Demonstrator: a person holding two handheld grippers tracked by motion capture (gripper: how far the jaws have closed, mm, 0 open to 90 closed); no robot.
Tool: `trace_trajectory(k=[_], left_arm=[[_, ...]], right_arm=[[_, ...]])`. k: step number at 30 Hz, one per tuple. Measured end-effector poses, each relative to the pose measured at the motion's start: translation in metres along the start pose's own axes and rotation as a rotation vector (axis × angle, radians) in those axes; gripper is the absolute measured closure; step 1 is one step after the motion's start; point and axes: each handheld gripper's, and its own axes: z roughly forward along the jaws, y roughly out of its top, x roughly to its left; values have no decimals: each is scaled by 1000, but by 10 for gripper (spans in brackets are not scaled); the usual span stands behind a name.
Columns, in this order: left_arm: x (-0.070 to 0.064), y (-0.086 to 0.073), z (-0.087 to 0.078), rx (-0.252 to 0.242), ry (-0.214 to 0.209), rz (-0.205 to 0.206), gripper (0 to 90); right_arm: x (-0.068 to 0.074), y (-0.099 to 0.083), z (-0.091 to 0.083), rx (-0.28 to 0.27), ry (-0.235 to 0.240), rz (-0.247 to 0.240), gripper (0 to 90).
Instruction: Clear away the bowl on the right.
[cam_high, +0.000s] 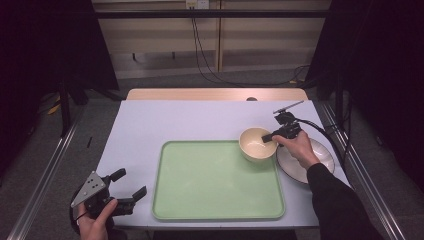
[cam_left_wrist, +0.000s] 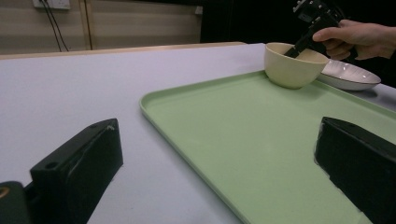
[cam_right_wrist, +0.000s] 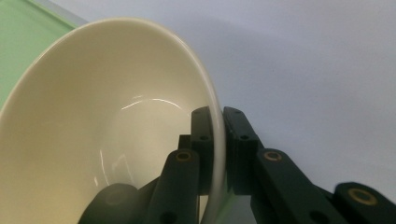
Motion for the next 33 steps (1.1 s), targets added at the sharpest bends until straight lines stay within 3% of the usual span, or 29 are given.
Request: trace_trajectory(k=[25,33], left_arm=[[0,0,0,-2,1,-1,11],[0,0,0,-6,-1,-5,11]], right_arm=[[3,-4,2,-25,-24,-53,826],[2,-3,3,-49,-49,-56,626]])
